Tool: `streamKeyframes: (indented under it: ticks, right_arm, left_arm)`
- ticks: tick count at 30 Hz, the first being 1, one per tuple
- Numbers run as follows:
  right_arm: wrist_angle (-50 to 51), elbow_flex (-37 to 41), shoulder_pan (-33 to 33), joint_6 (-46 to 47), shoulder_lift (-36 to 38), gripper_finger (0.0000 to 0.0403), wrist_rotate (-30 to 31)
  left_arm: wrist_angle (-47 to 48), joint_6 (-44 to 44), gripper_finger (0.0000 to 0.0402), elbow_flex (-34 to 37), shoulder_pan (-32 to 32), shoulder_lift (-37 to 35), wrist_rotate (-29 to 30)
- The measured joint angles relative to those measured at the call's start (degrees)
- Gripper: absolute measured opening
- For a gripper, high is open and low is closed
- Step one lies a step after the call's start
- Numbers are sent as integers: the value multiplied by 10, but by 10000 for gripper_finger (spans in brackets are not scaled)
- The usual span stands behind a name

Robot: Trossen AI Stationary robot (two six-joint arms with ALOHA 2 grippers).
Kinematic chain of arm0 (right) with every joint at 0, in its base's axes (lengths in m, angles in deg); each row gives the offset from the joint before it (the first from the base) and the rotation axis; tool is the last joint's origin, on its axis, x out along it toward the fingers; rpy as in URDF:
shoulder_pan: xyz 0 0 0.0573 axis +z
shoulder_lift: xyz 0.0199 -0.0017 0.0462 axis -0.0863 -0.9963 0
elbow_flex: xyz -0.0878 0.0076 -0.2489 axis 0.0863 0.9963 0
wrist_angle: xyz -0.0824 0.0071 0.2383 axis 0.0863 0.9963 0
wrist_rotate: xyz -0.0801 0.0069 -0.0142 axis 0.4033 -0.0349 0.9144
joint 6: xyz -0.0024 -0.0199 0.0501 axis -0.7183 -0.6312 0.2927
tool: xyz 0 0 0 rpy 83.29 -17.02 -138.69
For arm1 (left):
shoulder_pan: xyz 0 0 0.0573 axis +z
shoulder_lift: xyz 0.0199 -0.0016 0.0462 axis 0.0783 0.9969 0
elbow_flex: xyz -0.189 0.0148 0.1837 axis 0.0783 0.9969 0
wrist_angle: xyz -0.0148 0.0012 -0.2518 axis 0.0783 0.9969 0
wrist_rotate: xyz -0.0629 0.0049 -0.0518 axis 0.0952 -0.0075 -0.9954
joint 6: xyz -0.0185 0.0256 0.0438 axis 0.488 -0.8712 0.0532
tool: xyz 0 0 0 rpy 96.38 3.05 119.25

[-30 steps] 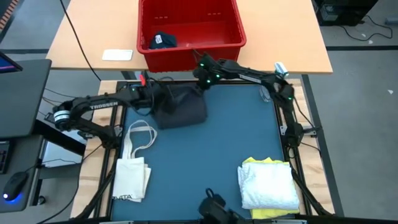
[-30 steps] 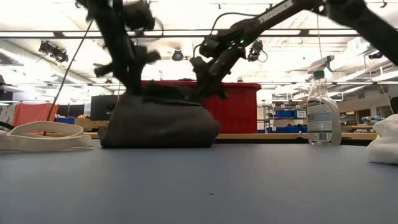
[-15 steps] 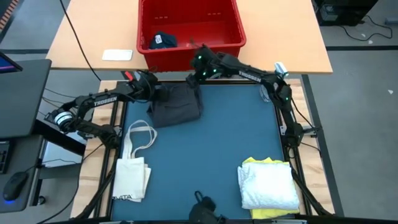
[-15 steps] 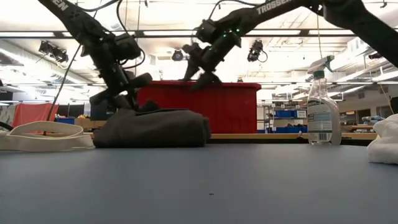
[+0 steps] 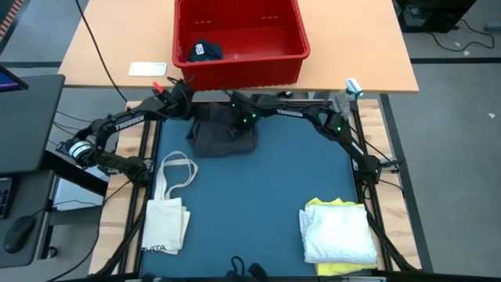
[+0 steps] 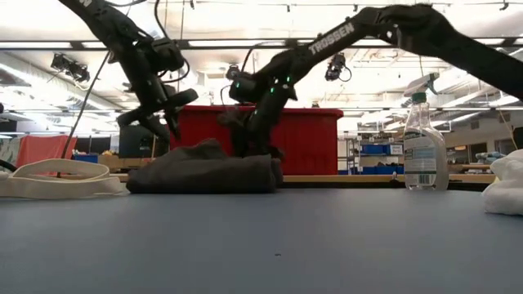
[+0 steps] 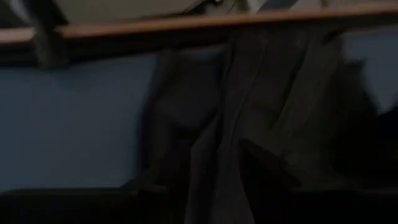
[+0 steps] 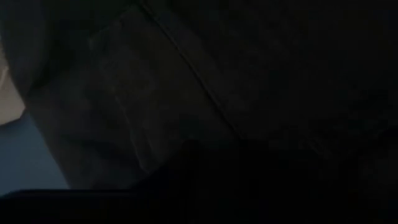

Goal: Fold laundry
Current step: Fold the gray boxer

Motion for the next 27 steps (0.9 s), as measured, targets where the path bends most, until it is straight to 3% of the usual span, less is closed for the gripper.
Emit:
streamKeyframes:
  ticks: [3, 5, 8, 12, 15, 20, 24, 27]
  right_arm:
    - [42, -3, 1, 8, 11, 115, 3]
    - [80, -2, 1, 13, 11, 110, -23]
    - [144, -2, 1, 8, 17, 108, -60]
    - [219, 3, 12, -28, 20, 108, -61]
    - [259, 17, 30, -50, 23, 108, -57]
    - [303, 52, 83, -82, 59, 108, -52]
    - [263, 132, 128, -71, 128, 108, -54]
    - [187, 235, 158, -26, 196, 108, -52]
  left_arm:
    - [59, -2, 137, -14, -3, 0, -11]
    - [69, -4, 137, -20, -14, 0, -57]
    - [44, -17, 137, -21, -48, -2, -131]
    - [4, -34, 137, -21, -119, 0, -143]
    - [-32, -35, 137, -21, -177, 1, -132]
    - [-62, 0, 137, -20, -257, 1, -37]
    - [-63, 52, 137, -20, -295, 1, -7]
    - [-64, 78, 137, -20, -319, 1, 8]
